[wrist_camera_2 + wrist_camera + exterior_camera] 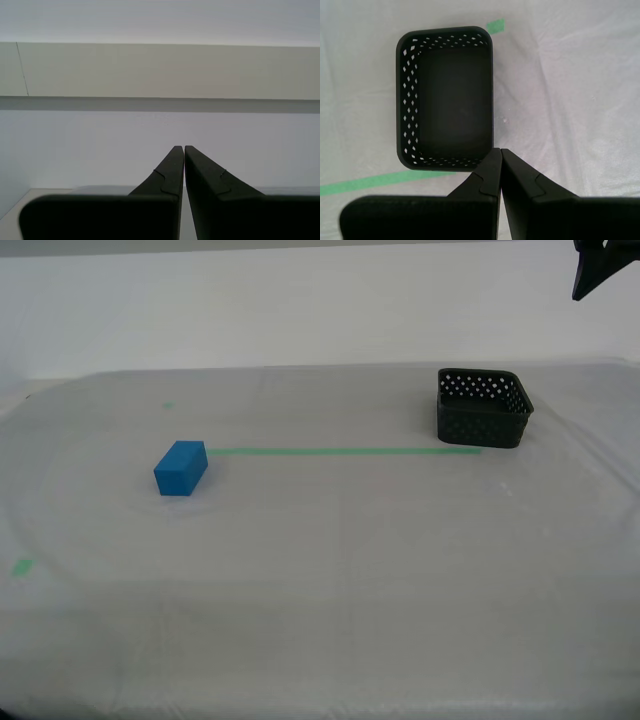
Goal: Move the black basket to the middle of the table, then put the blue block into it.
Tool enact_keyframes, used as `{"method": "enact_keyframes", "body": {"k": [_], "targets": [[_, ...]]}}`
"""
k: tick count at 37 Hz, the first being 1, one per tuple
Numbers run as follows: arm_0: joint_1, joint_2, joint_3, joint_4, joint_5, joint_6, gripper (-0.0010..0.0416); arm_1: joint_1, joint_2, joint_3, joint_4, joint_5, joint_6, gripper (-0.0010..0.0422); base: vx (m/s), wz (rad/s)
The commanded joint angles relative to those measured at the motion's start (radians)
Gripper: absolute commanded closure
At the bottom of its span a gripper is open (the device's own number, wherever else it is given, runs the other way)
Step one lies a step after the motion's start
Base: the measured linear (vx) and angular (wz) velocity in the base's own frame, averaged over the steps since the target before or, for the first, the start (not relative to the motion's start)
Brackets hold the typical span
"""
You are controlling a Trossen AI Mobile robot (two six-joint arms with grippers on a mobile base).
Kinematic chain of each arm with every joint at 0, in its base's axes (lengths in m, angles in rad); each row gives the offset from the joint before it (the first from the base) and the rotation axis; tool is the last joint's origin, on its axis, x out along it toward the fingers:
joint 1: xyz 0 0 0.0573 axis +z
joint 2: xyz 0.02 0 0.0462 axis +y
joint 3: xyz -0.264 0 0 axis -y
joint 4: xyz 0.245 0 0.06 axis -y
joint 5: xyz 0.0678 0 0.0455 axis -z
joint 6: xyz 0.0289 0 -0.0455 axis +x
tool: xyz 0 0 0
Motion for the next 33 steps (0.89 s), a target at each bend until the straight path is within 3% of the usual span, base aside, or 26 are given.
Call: {"method": "enact_keyframes", "body": {"k": [1, 13, 19, 22, 33], "targets": [[0.005, 0.019, 0.004, -0.002, -0.002, -0.002, 0.0406, 0.0, 0.0, 0.0, 0.005, 0.0, 0.002, 0.0412, 0.0, 0.0], [0.013, 0.128, 0.005, 0.008, -0.002, -0.003, 0.0406, 0.0, 0.0, 0.0, 0.005, 0.0, 0.002, 0.0412, 0.0, 0.0], [0.023, 0.163, 0.003, 0.063, -0.002, 0.002, 0.0406, 0.0, 0.0, 0.0, 0.005, 0.0, 0.002, 0.0412, 0.0, 0.0], [0.03, 0.167, 0.003, 0.09, -0.002, 0.027, 0.0406, 0.0, 0.0, 0.0, 0.005, 0.0, 0.002, 0.0412, 0.0, 0.0], [0.045, 0.167, 0.021, 0.179, -0.003, 0.028, 0.0406, 0.0, 0.0, 0.0, 0.005, 0.0, 0.002, 0.0412, 0.0, 0.0]]}}
